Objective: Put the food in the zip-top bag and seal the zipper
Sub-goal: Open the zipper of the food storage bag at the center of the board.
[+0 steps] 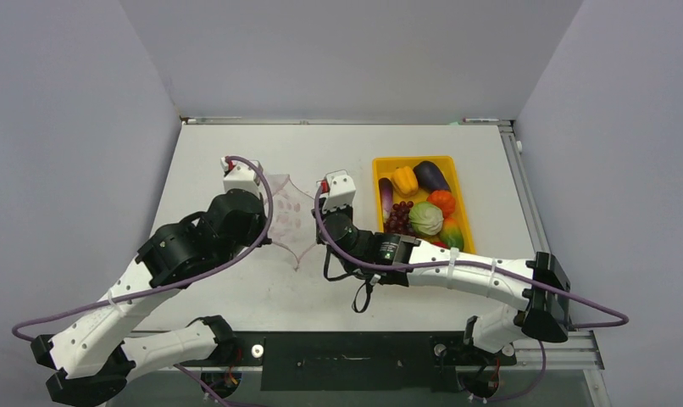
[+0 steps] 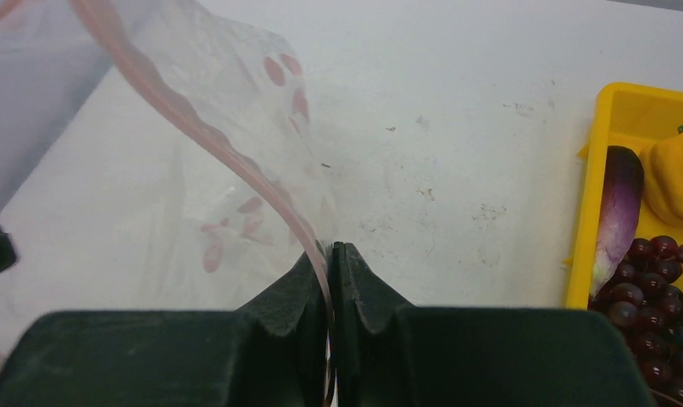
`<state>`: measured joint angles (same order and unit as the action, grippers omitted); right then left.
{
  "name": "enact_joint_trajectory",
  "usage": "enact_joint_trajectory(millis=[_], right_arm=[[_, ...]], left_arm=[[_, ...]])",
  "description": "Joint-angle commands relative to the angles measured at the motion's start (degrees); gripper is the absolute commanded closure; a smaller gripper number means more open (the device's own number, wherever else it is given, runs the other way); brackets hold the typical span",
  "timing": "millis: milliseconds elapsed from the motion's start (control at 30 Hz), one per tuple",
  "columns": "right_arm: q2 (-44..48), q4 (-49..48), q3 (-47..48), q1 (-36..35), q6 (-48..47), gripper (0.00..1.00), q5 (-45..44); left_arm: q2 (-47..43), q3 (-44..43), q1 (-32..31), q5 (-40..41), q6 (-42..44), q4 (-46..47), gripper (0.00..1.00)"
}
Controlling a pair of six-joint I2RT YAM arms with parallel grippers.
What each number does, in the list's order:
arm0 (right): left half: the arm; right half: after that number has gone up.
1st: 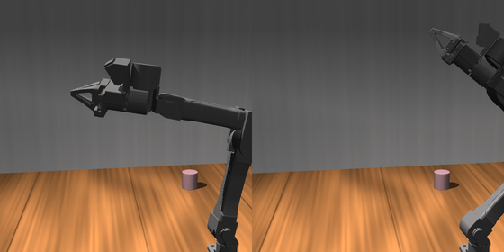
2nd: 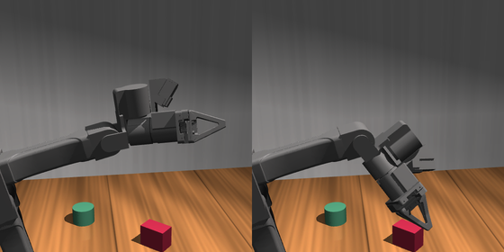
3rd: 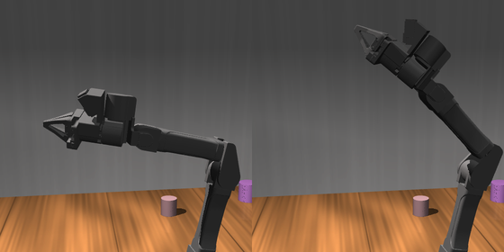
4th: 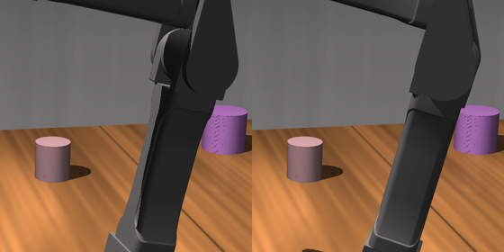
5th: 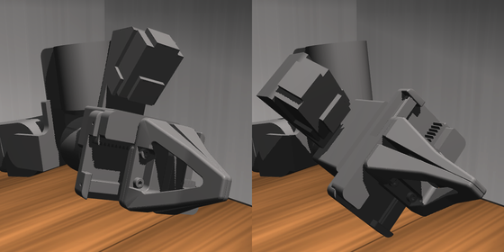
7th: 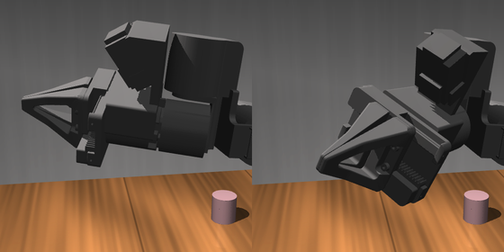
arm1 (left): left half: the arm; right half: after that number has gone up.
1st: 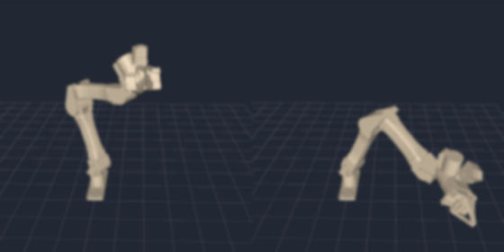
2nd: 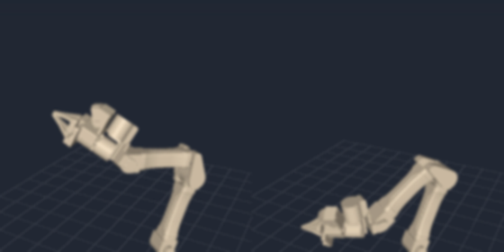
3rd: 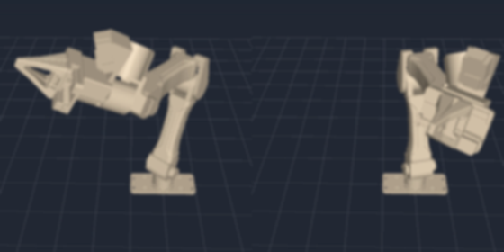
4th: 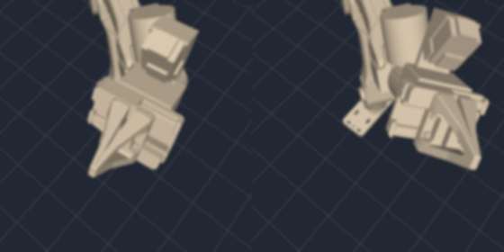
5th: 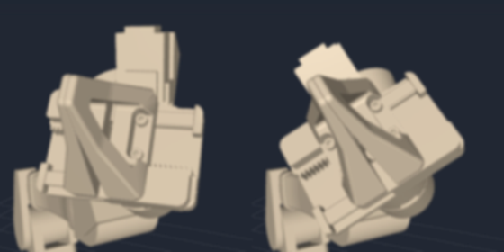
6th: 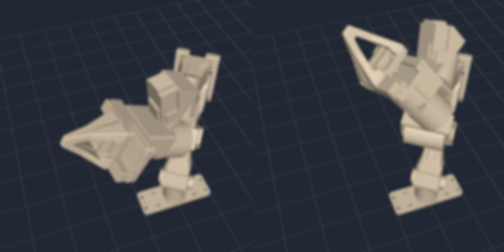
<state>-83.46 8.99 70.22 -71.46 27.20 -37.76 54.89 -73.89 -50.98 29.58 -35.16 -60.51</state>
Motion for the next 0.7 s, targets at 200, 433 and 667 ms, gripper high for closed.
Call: enact_joint_trajectory(millis=[200,433,667], right_arm=[[0.41,-2.73,-3.46,6.96,3.19,0.95,8.48],[-2.91,-5.60,-6.72,12.20,5.12,0.95,13.89],[-5.29,-8.07,-9.08,15.07,6.45,0.95,17.60]], left_arm=[[2.58,-8.81,-0.37,10.45,5.93,-6.47,1.00],[4.76,-10.34,-0.35,14.44,7.78,-8.66,1.00],[6.63,-10.35,-0.35,15.88,9.02,-7.70,1.00]])
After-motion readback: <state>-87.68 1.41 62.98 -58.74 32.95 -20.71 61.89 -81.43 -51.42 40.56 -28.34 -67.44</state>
